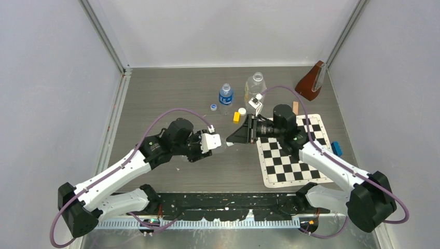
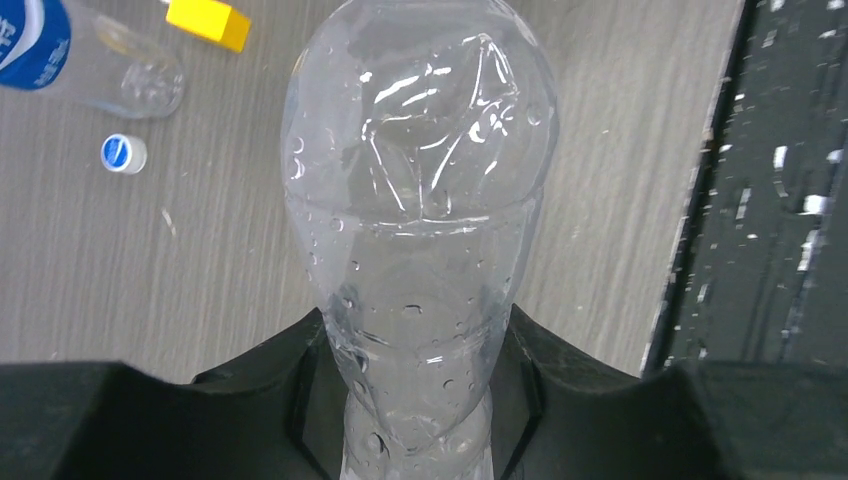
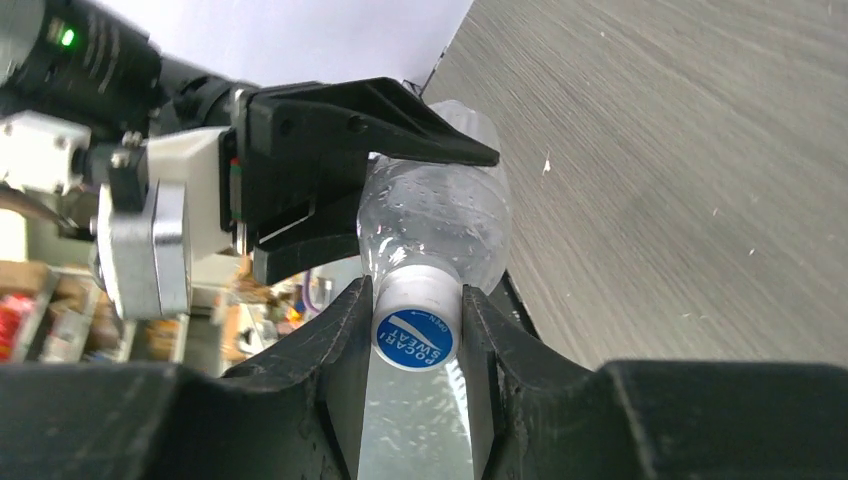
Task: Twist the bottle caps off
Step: Unscrew the bottle cap from the plastic bottle.
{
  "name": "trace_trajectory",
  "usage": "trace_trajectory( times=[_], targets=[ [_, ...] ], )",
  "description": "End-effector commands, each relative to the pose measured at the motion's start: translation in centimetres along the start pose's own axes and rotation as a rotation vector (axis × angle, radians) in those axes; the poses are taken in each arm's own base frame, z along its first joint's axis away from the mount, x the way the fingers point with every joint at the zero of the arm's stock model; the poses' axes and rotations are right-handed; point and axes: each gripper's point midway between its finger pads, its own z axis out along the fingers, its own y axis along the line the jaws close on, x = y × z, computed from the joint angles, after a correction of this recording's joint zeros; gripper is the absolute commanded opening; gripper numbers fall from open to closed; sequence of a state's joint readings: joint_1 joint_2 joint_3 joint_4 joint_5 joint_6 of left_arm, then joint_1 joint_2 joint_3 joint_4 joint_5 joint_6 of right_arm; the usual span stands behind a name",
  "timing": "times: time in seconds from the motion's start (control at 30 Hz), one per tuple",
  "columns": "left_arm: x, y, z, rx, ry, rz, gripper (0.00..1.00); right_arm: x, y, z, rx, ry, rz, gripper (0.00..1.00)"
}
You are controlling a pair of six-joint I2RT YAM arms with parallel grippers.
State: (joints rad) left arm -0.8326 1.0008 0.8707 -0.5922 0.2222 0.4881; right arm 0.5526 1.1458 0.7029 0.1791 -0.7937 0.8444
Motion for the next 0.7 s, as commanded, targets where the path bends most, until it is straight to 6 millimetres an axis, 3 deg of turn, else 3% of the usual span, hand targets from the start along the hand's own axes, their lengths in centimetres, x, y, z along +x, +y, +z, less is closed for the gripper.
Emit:
trace_trajectory(
  times=[0.0,0.3,0.4,0.47,0.5,0.57,0.67],
  targets=[
    [-5.1,-3.6,-1.6,0.203,-0.224,0.036,0.00,-1.7,3.6,-1.2,-0.116,-0.087,-0.374,0.00],
    [-4.4,-3.4,-1.9,0.189,-0.187,0.045,0.00,0.1,5.4,-3.2,-0.192,-0.070,-0.620,0.01],
    [-4.3,-3.1,-1.7,0.175,-0.176,0.043,0.00,-0.6,5.5,-3.7,-0.164,-0.143,-0.659,0.00],
    [-4.1,-2.7,-1.6,0.152,-0.164,0.040,0.00,-0.4,5.4,-3.9,-0.164,-0.147,-0.672,0.11],
    [-3.9,-2.4,-1.5,0.135,-0.155,0.037,0.00,-0.5,5.4,-3.9,-0.155,-0.152,-0.650,0.27],
    [-3.5,-1.7,-1.4,0.100,-0.131,0.035,0.00,-1.6,5.0,-4.1,-0.083,-0.206,-0.574,0.50],
    [-2.9,-0.5,-1.3,0.030,-0.096,0.038,0.00,-2.2,4.7,-4.2,-0.009,-0.207,-0.435,0.59]
  ],
)
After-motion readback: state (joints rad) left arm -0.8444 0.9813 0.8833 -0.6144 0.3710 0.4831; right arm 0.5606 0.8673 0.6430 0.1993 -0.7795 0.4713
